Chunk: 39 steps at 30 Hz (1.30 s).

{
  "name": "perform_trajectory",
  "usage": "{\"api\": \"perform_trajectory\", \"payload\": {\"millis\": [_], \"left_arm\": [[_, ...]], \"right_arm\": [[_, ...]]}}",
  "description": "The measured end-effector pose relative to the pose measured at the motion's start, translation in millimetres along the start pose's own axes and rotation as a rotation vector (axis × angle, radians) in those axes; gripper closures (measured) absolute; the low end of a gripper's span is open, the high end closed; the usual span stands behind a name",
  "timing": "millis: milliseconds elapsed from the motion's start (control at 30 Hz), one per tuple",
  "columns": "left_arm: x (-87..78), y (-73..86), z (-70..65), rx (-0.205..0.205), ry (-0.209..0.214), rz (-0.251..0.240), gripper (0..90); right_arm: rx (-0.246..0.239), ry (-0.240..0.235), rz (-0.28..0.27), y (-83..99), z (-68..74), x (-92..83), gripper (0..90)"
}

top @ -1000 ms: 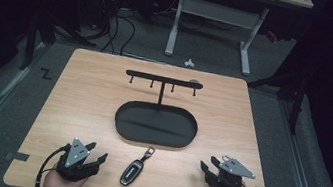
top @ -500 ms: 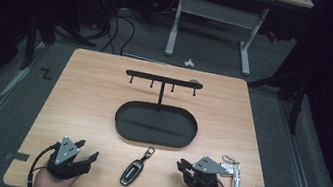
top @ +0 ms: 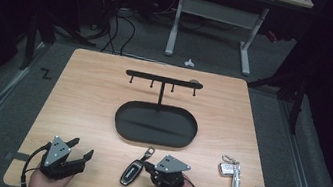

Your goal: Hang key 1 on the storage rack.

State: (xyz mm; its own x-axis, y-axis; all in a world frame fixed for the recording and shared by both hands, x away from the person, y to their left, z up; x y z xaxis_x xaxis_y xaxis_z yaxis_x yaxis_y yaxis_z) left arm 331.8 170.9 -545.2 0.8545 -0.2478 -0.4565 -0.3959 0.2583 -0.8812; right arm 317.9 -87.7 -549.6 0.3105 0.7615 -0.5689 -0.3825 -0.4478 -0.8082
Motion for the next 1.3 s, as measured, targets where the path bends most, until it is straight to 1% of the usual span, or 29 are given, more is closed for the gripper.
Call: {"api": "perform_trajectory", "payload": {"millis": [33, 67, 100, 200, 300, 400, 433, 467, 500, 533, 600, 667, 700, 767, 800, 833, 867, 900, 933, 967, 1000, 1033, 1067, 1100, 1167, 1300], "left_arm": [[-1.1, 1.4, 0.8, 0.002, -0.006, 0.001, 35.0], [-4.0, 4.1, 2.8, 0.004, -0.014, 0.005, 35.0], [-4.0, 4.1, 2.8, 0.004, -0.014, 0.005, 35.0], [-9.1, 7.3, 6.0, -0.002, -0.024, 0.008, 35.1], [-13.4, 9.8, 8.0, -0.007, -0.027, 0.013, 35.5], [-15.9, 11.3, 10.1, -0.011, -0.027, 0.014, 35.6], [-15.9, 11.3, 10.1, -0.011, -0.027, 0.014, 35.5], [-15.4, 10.1, 9.5, -0.02, -0.022, 0.008, 35.6], [-15.4, 10.1, 9.5, -0.02, -0.022, 0.008, 35.6], [-14.3, 8.4, 7.5, -0.017, -0.012, 0.006, 35.6], [-12.7, 6.5, 5.2, -0.01, -0.006, 0.002, 35.6], [-10.1, 3.5, 1.6, -0.007, 0.004, -0.004, 35.5], [-7.0, 0.7, -2.5, 0.004, 0.017, -0.005, 35.6], [-4.9, -0.8, -5.1, 0.011, 0.023, -0.007, 35.5], [-2.3, -2.8, -8.6, 0.017, 0.032, -0.007, 35.5], [-0.3, -4.5, -11.2, 0.022, 0.039, -0.01, 35.5], [3.3, -7.9, -16.1, 0.029, 0.053, -0.015, 35.5], [3.3, -7.9, -16.1, 0.029, 0.053, -0.015, 35.5], [6.2, -10.6, -20.3, 0.036, 0.065, -0.019, 35.5], [7.6, -11.7, -22.4, 0.04, 0.072, -0.019, 35.5], [9.5, -13.1, -25.0, 0.045, 0.081, -0.02, 35.5], [12.7, -15.3, -29.4, 0.053, 0.093, -0.022, 35.5], [12.7, -15.3, -29.4, 0.053, 0.093, -0.022, 35.5], [14.8, -16.8, -32.1, 0.056, 0.101, -0.024, 35.5], [17.2, -19.0, -35.8, 0.062, 0.113, -0.025, 35.5], [20.7, -22.0, -41.3, 0.067, 0.131, -0.028, 35.5]], "right_arm": [[-0.013, -0.005, 0.009, -0.3, 3.1, 3.4, 89.9], [-0.024, -0.027, 0.016, -1.0, 7.8, 9.5, 90.0], [-0.024, -0.027, 0.016, -1.0, 7.8, 9.5, 90.0], [-0.03, -0.065, 0.022, -3.1, 13.5, 17.6, 90.0], [-0.051, -0.084, 0.053, -1.8, 18.1, 26.5, 90.0], [-0.054, -0.082, 0.083, 2.2, 17.4, 33.0, 90.0], [-0.054, -0.082, 0.083, 2.2, 17.4, 33.0, 90.0], [-0.05, -0.084, 0.087, 4.7, 17.0, 31.1, 90.0], [-0.05, -0.08, 0.089, 5.7, 16.6, 30.0, 90.0], [-0.047, -0.071, 0.091, 7.6, 15.5, 27.6, 90.0], [-0.043, -0.07, 0.091, 8.8, 14.5, 26.1, 90.0], [-0.036, -0.05, 0.095, 13.0, 10.3, 20.8, 90.0], [-0.026, -0.031, 0.095, 17.0, 6.3, 14.3, 90.0], [-0.023, -0.022, 0.097, 18.6, 4.6, 11.4, 90.0], [-0.024, -0.011, 0.096, 20.6, 2.0, 7.8, 90.0], [-0.014, 0.0, 0.097, 23.8, -0.6, 2.8, 90.0], [-0.007, 0.023, 0.096, 29.1, -5.6, -5.8, 90.0], [-0.007, 0.023, 0.096, 29.1, -5.6, -5.8, 90.0], [-0.001, 0.032, 0.096, 31.4, -7.5, -9.4, 90.0], [0.004, 0.052, 0.097, 36.0, -12.3, -16.7, 90.0], [0.007, 0.061, 0.099, 38.5, -14.7, -20.4, 90.0], [0.027, 0.089, 0.101, 44.8, -21.4, -30.6, 90.0], [0.037, 0.096, 0.101, 46.9, -24.0, -34.3, 90.0], [0.037, 0.096, 0.101, 46.9, -24.0, -34.3, 90.0], [0.066, 0.123, 0.1, 53.5, -31.8, -45.0, 90.0], [0.106, 0.156, 0.09, 61.4, -43.3, -58.3, 89.9]]}}
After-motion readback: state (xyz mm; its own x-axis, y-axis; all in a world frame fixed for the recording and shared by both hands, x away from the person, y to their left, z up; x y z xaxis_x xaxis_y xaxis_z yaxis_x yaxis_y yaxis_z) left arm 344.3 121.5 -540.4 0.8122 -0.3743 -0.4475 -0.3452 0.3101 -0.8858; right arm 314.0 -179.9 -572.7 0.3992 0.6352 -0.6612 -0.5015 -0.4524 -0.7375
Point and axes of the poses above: each handheld gripper's, and its own axes: x roughly forward along the jaws, y roughly out of its underside, z roughly to its left, the point moved 7 cm from there along x, roughly forward along the jaws, and after that the axes turned 14 degrees about -y, right-handed, at the moved point
